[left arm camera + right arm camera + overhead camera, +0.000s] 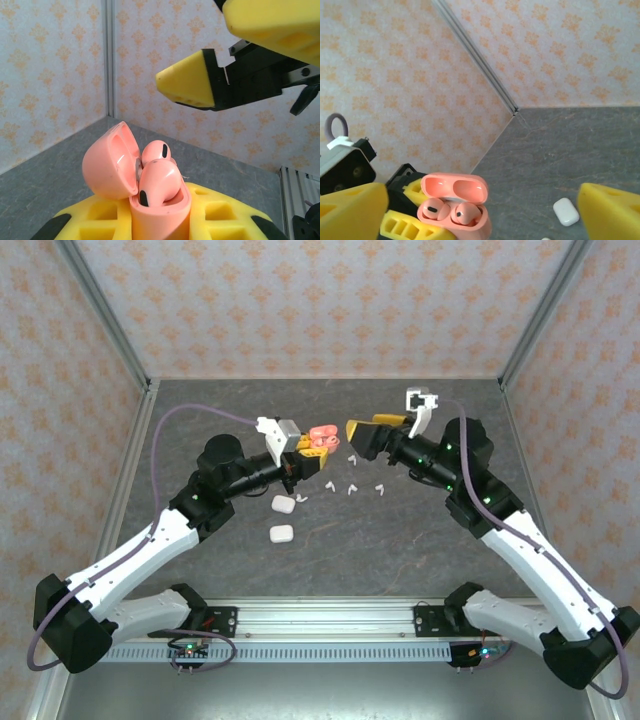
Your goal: Insert the wireless bluetooth earbuds into the charging case
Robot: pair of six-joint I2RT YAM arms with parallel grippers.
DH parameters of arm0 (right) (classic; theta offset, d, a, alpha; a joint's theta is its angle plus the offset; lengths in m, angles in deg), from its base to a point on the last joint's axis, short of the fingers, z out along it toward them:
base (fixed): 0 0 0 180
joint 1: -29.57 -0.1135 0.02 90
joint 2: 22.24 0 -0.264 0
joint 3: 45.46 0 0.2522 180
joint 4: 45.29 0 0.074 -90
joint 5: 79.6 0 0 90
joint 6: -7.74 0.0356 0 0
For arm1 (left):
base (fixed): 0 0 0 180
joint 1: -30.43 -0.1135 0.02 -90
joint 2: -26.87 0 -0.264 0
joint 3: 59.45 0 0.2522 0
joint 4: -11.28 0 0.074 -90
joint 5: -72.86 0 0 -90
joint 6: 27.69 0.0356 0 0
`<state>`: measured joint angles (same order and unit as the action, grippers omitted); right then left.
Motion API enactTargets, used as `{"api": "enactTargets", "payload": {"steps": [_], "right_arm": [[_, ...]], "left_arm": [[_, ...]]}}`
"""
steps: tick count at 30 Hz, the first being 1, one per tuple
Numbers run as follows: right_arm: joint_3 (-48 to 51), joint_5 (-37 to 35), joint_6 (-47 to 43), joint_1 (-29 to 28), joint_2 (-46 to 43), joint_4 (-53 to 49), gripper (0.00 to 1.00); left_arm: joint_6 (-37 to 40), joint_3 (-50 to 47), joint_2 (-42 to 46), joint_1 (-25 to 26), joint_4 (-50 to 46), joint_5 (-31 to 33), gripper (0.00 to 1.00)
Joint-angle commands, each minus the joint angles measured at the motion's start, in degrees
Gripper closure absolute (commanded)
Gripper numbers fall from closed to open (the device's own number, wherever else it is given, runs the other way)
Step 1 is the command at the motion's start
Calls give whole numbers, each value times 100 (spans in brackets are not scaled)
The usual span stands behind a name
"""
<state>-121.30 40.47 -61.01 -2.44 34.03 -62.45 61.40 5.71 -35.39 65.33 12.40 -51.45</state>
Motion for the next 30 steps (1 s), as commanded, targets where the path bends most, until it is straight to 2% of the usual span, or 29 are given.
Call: {"api": "enactTargets", "payload": {"steps": [1,5,8,17,24,30], "right_arm": [[74,1134,412,150,168,532,1],[21,2011,685,168,560,931,1],[9,2339,919,158,789,1327,1],[-84,2713,1151,124,986,1720,2],[-152,2932,1176,51,995,1782,11],[-268,2847,938,46,909,1624,21]], "left_arm": [[-94,64,161,35,375,-171,100],[-146,69,161,34,411,-256,100],[-151,65,161,33,398,-270,100],[-162,55,129,41,385,-265,100],[-87,80,128,42,255,-205,100],[-65,78,127,44,202,-191,100]]}}
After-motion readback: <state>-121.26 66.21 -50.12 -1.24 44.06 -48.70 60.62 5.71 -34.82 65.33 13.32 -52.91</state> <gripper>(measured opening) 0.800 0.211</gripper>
